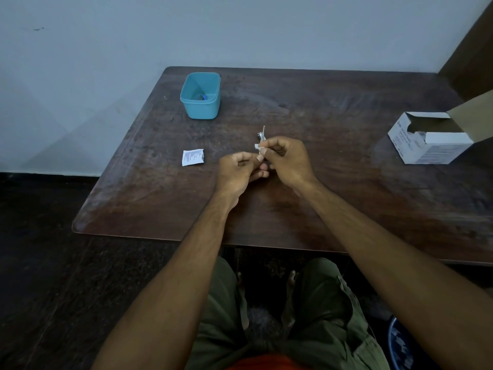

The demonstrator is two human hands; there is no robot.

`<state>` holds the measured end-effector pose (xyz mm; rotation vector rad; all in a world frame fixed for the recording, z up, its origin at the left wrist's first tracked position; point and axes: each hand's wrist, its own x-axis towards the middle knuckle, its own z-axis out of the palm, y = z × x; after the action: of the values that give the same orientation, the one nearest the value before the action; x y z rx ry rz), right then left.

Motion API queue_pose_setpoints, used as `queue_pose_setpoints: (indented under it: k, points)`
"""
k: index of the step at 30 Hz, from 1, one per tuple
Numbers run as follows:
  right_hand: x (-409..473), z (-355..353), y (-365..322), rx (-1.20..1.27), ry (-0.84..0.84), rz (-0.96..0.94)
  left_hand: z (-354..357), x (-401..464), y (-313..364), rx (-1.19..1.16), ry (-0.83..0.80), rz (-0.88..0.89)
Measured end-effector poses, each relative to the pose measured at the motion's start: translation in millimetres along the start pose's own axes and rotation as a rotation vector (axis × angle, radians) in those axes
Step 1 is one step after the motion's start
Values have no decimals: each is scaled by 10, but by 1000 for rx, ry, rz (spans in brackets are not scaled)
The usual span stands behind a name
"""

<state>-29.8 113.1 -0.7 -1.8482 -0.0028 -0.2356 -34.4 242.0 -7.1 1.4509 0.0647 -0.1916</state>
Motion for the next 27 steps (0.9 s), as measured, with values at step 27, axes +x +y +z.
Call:
queue_pose_setpoints:
  k: [27]
  points:
    - [536, 255, -161, -33, 112, 11, -487, 630, 640, 409, 356, 126]
